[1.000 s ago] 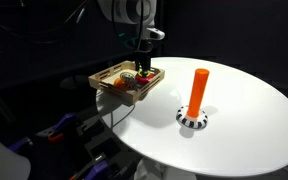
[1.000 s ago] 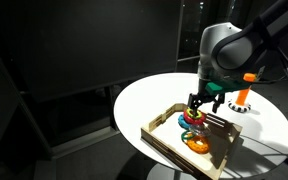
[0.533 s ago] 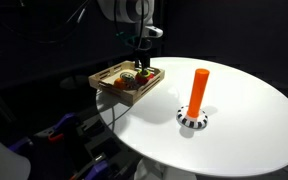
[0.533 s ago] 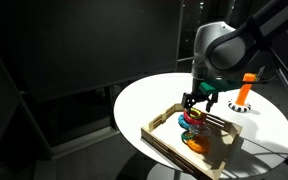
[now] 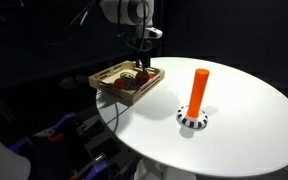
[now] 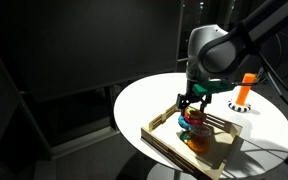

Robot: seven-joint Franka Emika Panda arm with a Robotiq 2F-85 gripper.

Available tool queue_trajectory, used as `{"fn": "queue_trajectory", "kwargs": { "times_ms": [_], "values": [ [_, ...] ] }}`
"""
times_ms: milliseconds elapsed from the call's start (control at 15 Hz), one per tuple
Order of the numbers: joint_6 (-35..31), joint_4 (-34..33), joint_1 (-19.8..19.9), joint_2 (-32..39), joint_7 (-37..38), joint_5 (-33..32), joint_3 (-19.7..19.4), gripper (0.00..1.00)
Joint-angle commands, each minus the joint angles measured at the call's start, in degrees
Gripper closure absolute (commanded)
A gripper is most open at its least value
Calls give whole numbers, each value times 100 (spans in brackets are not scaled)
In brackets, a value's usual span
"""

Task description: Move the light green ring from the tray to the table

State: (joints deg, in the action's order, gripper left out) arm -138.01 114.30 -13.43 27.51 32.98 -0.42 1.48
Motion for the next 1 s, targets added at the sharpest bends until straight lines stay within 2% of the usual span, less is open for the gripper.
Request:
{"fn": "queue_trajectory", "kwargs": {
  "times_ms": [0,67,133,200,267,533,733,867,933],
  "values": [
    [-9,-249,-88,181,93,33,-63,0],
    [-15,-270,-103,203,105,26,-70,2],
    [-12,-292,-111,222,108,29,-73,26],
    [-9,-309,-117,235,112,32,-77,27],
    [-6,-328,-119,246,113,38,-78,33],
    [-2,-354,-115,226,120,62,-80,68],
    [8,-341,-98,152,125,94,-75,90],
    [24,-325,-82,69,120,130,-65,98],
    [33,-330,-75,45,118,151,-62,93]
  ]
}}
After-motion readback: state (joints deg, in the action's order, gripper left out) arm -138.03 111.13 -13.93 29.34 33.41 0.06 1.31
